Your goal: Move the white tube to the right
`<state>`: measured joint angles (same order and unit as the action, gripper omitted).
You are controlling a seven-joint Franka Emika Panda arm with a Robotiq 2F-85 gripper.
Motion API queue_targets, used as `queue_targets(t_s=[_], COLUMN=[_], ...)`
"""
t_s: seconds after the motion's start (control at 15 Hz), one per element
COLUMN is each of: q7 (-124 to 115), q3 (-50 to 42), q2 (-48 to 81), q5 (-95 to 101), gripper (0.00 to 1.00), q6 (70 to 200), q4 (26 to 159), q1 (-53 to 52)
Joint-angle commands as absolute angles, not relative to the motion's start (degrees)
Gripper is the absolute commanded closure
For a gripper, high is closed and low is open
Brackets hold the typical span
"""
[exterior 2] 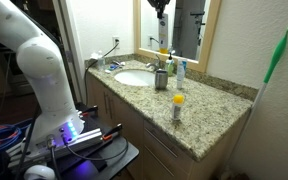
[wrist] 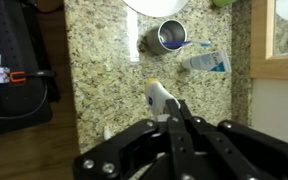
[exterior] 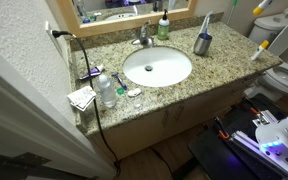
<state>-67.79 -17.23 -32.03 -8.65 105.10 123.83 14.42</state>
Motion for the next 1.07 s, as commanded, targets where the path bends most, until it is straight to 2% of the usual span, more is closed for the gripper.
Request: queue_targets(t_s=[0.0,0.13,0.2,0.4,1.0], q7=[-64.97,-64.55,-64.93,-64.99,-75.56], q3=[-18.75,-18.79,-17.78,-17.74,-15.21], q2=[-32.17,-29.57,-31.19,-28.65,-10.63], q5=[-11.35,-13.19,-11.96,-12.68,-6.24], gripper=[0.99,0.99,0.97,0.99,0.99], q6=[107.82,111.39,107.24,110.13,113.91], q4=[133.42,136.67,133.28,135.92,128.28], q1=[19.81,20.66,21.4,21.51,21.13])
